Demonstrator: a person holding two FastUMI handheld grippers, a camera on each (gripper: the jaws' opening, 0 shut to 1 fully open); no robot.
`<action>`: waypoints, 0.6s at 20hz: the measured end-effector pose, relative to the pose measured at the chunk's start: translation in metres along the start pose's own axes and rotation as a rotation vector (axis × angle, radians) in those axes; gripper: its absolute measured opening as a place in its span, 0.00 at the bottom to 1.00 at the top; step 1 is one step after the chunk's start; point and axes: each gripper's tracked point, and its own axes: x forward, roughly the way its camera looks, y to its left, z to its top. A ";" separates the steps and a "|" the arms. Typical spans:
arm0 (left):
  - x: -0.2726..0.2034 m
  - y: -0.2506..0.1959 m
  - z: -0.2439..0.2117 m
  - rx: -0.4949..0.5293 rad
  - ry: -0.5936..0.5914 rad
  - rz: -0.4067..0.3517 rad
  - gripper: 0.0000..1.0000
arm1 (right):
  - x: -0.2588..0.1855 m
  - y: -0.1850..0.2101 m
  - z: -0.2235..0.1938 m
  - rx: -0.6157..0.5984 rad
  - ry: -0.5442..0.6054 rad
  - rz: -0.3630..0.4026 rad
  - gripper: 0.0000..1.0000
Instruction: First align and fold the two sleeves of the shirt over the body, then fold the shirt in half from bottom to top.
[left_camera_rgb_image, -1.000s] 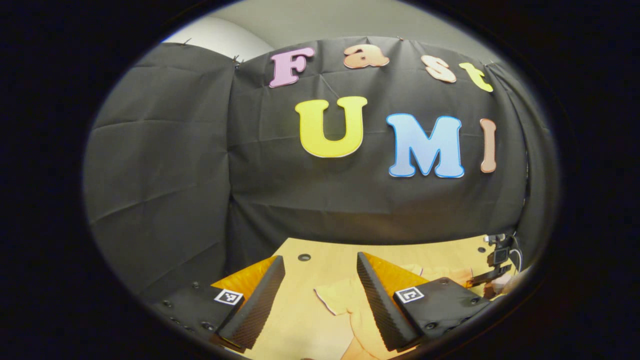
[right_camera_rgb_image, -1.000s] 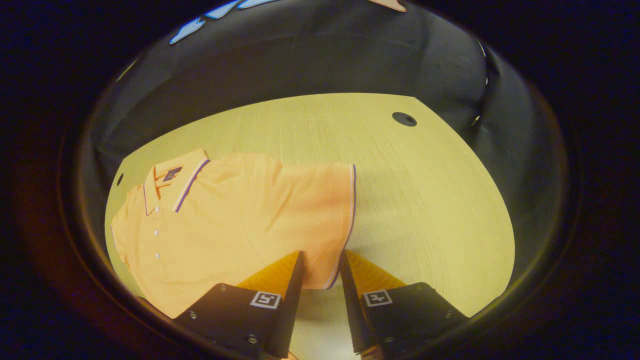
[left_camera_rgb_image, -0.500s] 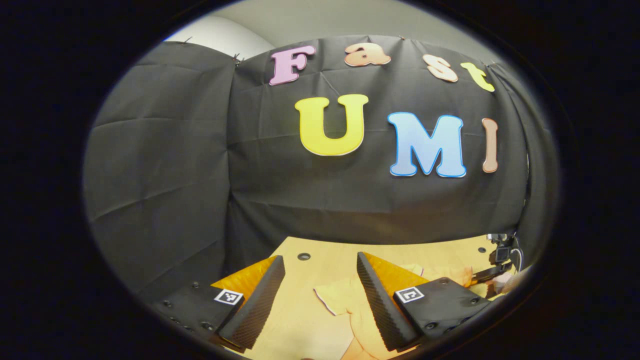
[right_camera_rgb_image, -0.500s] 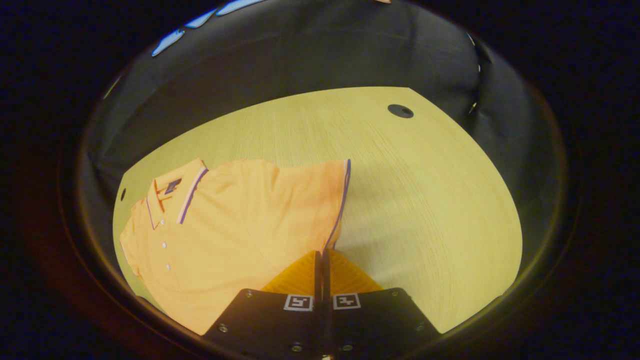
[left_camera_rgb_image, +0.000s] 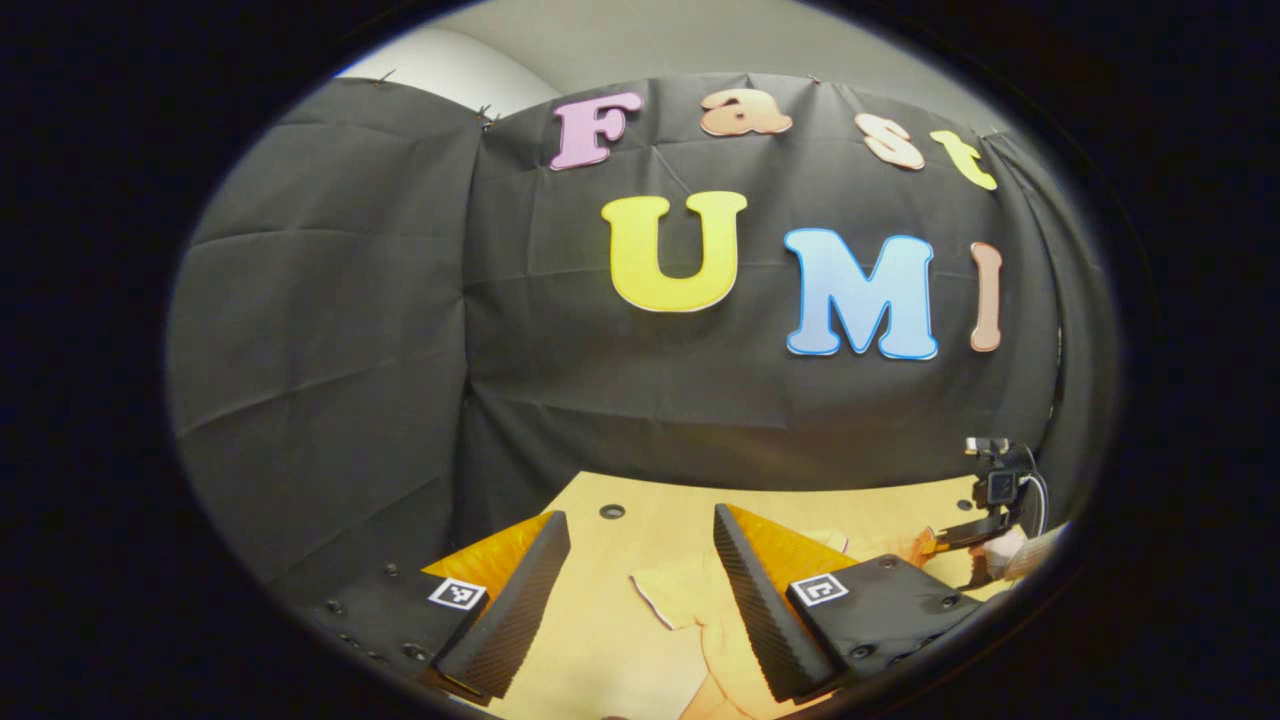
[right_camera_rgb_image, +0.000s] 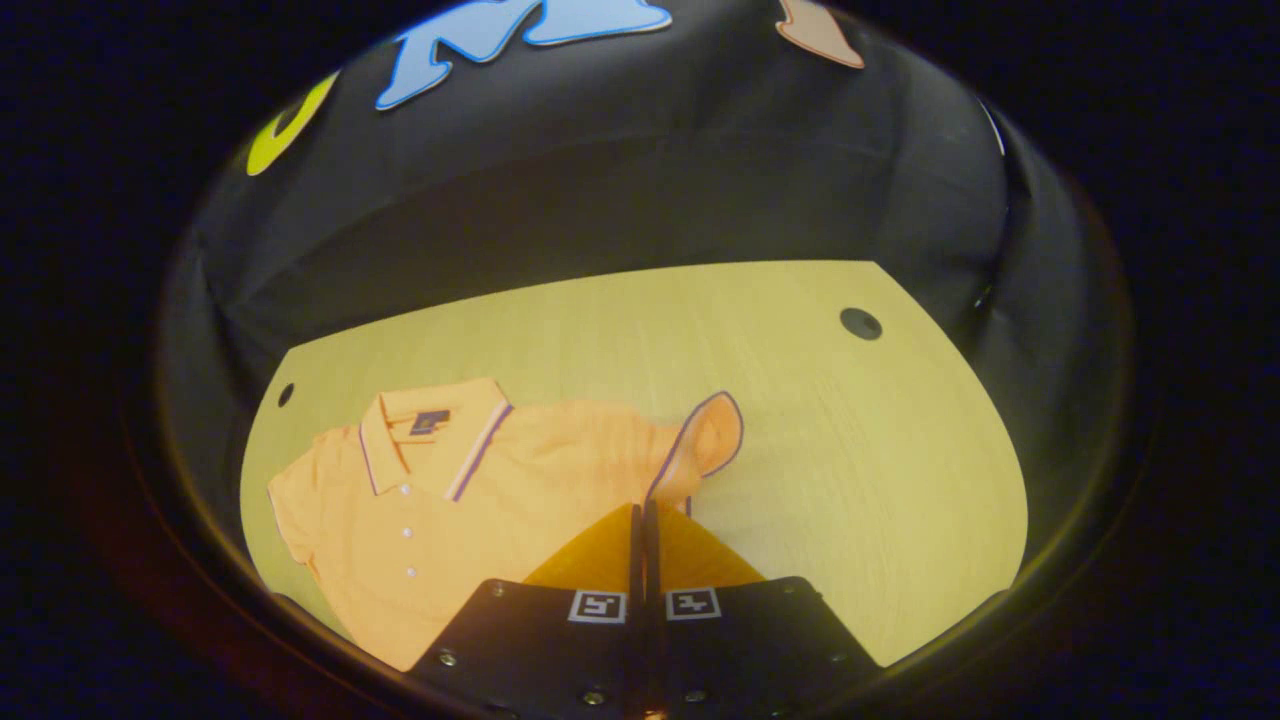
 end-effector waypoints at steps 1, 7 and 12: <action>-0.002 0.003 -0.001 -0.004 -0.001 0.005 0.94 | 0.000 0.015 0.005 -0.025 -0.012 0.021 0.00; -0.014 0.025 -0.003 -0.026 0.001 0.054 0.94 | -0.004 0.104 -0.004 -0.181 -0.002 0.168 0.00; -0.019 0.036 -0.010 -0.039 0.012 0.087 0.94 | -0.004 0.150 -0.042 -0.292 0.080 0.248 0.00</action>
